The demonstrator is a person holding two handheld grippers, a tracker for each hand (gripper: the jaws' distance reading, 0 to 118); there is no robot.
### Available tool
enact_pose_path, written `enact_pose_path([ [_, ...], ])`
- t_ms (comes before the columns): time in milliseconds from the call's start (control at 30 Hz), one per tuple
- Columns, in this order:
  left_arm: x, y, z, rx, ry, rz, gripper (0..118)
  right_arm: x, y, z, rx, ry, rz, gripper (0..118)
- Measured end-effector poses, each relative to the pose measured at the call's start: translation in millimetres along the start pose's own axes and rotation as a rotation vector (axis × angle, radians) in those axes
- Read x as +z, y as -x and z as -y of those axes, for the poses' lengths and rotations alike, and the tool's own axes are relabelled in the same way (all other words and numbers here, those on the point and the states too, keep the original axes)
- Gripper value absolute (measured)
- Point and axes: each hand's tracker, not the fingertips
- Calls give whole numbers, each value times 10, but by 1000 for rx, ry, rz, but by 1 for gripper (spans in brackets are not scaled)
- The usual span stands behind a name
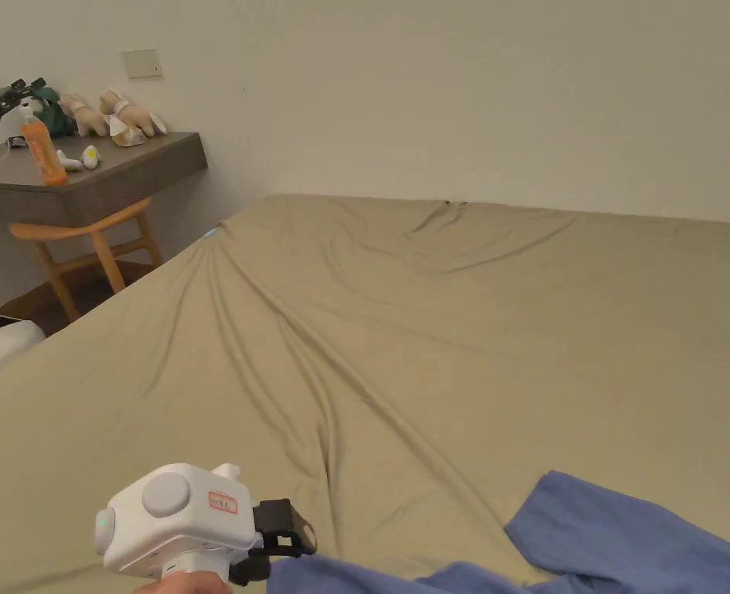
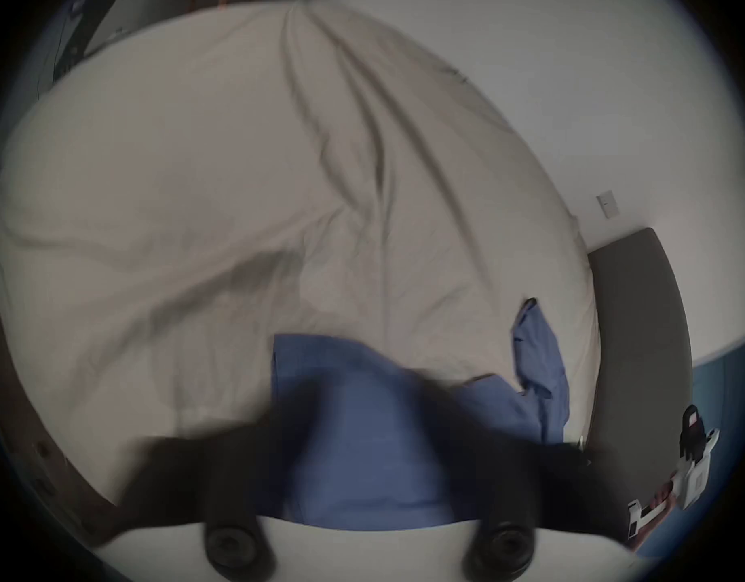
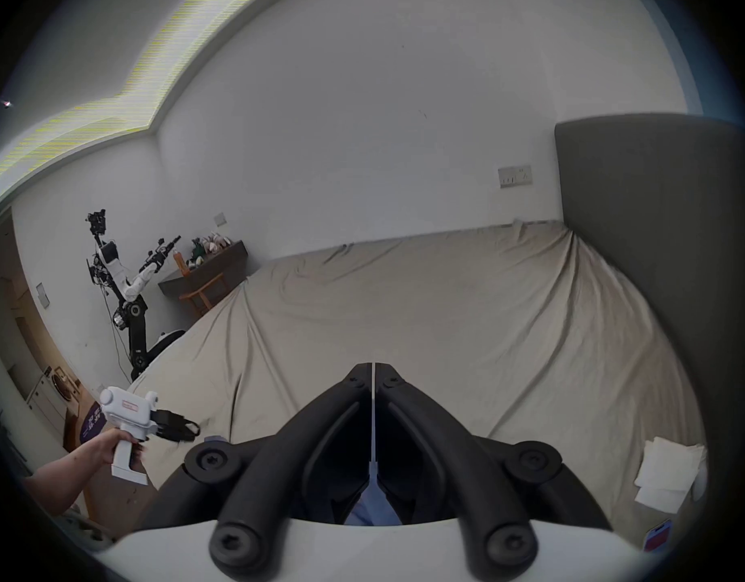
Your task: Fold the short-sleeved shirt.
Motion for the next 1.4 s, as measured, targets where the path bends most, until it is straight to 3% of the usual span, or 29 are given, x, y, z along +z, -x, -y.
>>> enact_pose_path([
  [33,-166,7,32,-5,62,-62,118,-79,2,40,1,12,0,4],
  [67,-135,55,51,-77,18,-129,118,-143,-1,72,2,27,1,4],
  [233,-517,16,116,67,55,-73,118,-324,-53,223,-2,92,-1,4],
  [367,-534,-178,159,-47,81,-175,118,-308,-118,300,-5,105,5,4],
  [433,-513,-214,239,-45,68,-166,110,-288,-165,317,-17,107,8,4],
  [600,-555,-458,431,-282,64,-320,85,-212,-269,363,-65,105,24,4],
  [800,-403,-516,616,-357,32,-317,7,-81,-325,466,-92,108,25,4],
  [1033,-81,-408,776,-188,-27,-69,3,49,-405,554,-99,113,32,4],
  [1233,576,-772,1155,-307,-188,144,4,-158,-537,596,-71,141,63,4],
  [1400,878,-1006,1400,-303,-296,265,4,-675,-755,654,46,221,123,4],
])
